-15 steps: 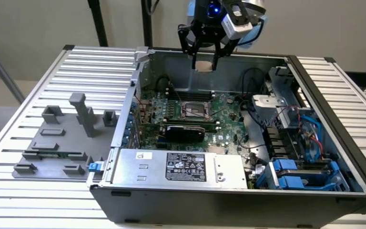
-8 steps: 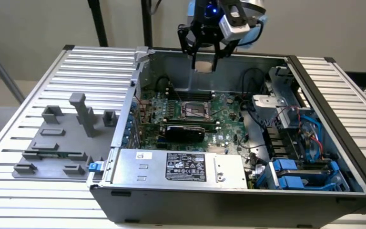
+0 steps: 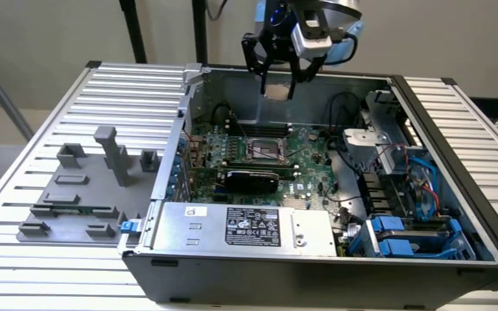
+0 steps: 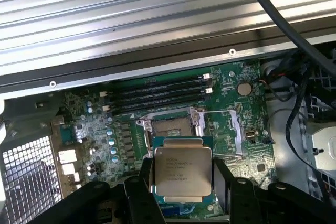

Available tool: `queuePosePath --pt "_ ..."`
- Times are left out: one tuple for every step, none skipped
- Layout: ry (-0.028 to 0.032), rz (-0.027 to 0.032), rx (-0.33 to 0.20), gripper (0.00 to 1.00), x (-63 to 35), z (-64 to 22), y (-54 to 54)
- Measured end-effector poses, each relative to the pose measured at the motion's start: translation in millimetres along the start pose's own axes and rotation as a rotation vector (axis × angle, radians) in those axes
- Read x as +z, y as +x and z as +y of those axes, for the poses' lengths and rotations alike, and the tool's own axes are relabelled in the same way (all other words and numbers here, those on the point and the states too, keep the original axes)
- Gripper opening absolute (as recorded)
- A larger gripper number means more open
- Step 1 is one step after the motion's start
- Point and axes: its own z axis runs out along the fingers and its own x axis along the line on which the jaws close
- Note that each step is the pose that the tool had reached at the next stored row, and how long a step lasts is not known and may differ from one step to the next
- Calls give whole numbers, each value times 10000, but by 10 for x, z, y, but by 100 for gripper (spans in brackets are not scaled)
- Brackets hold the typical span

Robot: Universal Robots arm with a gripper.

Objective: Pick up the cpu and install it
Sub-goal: 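Place the cpu into insertion slot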

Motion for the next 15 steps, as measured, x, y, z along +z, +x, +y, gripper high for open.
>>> queuePosePath --pt "0 -3 184 55 5 0 0" --pt "-2 -7 366 55 10 0 0" --pt "-2 -10 544 55 14 0 0" --pt "-3 -13 726 55 19 -1 0" --pt "-3 -17 904 55 24 0 0" --pt "-4 -20 1101 55 30 -1 0" --pt "-5 -24 1281 55 35 -1 0" --pt "-5 -27 1460 55 40 -1 0" --pt "-6 -30 1641 55 46 -1 0" --pt "-7 -33 1820 55 51 -1 0" --pt "-8 -37 2006 55 57 -1 0" --pt "-8 -40 2184 55 61 -1 0" --pt "-9 -43 2365 55 67 -1 0" --pt "-10 -47 2544 55 72 -1 0" --pt "-13 -50 2724 55 77 -1 0"
